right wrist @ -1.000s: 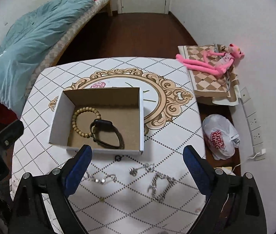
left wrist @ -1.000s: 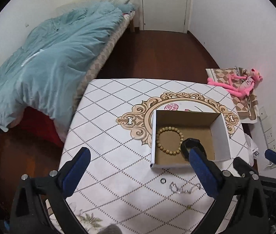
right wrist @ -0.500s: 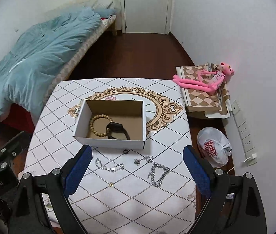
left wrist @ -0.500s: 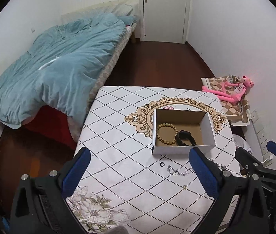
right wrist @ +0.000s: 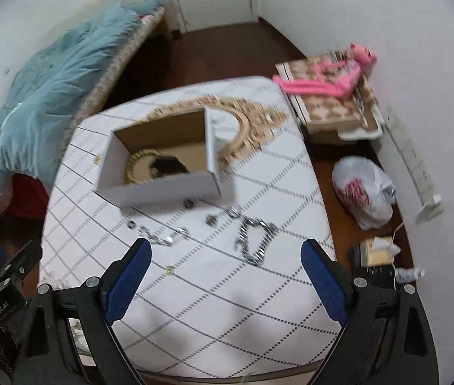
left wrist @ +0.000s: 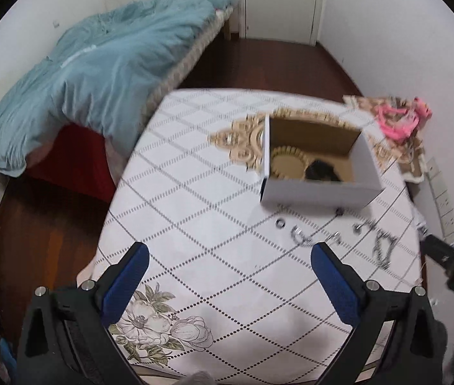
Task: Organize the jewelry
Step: 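Lift both tools out of the box and back from it, then grasp the thin silver chain with the left tool while the right tool grasps the thick silver chain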
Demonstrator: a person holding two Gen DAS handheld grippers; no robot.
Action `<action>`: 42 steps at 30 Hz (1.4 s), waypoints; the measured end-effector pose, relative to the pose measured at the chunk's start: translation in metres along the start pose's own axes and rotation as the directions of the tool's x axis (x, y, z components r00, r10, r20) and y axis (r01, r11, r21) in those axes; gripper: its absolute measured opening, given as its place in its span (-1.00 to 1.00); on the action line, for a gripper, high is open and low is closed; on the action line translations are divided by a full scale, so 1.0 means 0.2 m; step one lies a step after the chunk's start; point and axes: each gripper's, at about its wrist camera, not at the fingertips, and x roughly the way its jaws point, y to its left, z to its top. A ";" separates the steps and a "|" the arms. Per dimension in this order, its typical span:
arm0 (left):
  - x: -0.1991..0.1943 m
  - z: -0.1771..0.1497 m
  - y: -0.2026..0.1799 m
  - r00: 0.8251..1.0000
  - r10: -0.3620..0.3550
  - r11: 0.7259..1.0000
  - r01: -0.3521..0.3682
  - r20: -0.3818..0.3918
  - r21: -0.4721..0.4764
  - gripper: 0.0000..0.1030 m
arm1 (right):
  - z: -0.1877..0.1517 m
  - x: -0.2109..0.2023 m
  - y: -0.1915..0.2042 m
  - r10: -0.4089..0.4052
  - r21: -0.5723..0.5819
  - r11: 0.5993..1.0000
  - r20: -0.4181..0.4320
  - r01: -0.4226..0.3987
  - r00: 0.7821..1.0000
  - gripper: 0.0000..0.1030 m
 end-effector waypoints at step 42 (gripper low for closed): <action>0.53 -0.07 -0.06 0.951 -0.234 0.971 0.218 -0.203 -0.096 0.84 | -0.13 0.42 -0.11 0.069 0.023 0.997 0.042 -0.070 0.997 -0.72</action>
